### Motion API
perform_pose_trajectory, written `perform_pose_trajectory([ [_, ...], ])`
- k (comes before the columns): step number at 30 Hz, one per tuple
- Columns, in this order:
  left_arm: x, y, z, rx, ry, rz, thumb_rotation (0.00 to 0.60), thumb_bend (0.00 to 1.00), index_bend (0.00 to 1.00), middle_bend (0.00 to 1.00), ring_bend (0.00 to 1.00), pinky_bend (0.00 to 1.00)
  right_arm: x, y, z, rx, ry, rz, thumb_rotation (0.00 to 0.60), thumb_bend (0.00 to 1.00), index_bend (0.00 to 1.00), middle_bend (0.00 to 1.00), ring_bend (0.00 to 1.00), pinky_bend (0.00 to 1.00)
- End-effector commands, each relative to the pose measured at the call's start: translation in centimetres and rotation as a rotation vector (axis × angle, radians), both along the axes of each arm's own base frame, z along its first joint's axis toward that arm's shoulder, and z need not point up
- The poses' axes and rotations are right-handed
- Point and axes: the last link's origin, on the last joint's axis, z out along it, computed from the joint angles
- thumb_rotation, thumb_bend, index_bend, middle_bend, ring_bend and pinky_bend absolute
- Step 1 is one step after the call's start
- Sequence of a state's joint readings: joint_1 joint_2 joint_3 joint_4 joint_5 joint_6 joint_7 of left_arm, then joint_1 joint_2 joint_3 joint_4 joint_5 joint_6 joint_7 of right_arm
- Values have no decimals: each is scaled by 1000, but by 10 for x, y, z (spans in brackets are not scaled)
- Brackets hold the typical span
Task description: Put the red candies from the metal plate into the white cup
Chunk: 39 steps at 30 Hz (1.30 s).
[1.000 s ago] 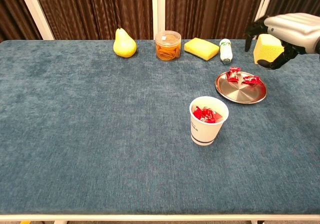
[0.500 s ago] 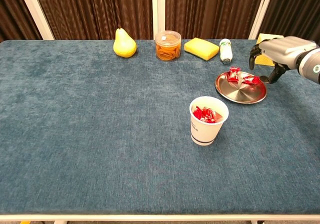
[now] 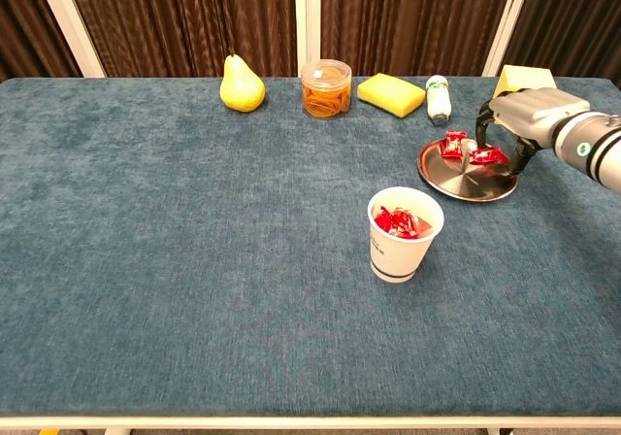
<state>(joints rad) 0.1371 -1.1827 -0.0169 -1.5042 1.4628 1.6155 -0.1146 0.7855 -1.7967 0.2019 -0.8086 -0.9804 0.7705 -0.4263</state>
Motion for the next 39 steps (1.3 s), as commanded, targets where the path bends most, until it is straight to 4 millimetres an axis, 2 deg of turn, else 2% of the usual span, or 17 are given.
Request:
perform_pose_trajectory([
  [1,-1,0,0,0,-1,2,600,123,366,310,266,265,3,-2,-4,3,-4,3,600,253,399,125,0,0],
  [12,-2,0,-1,-1,-1,3,600,123,366,310,266,265,3,-5,-6,0,-10,1,600,373,467,145,0,0],
  [20,-2,0,0,0,-1,2,600,123,366,310,266,265,3,-2,-5,-1,-24,12,600,378,486,152,0,0],
  [26,-2,1,0,3,0,0,600,123,366,310,266,265,13,5,10,-20,-84,81,600,379,495,156,0,0],
  [30,-1,2,0,-1,2,-4,600,123,366,310,266,265,28,21,26,-8,-169,158,600,379,495,156,0,0],
  [39,4,4,2,1,10,-18,600,123,366,310,266,265,72,86,60,102,-356,392,600,378,496,159,0,0],
])
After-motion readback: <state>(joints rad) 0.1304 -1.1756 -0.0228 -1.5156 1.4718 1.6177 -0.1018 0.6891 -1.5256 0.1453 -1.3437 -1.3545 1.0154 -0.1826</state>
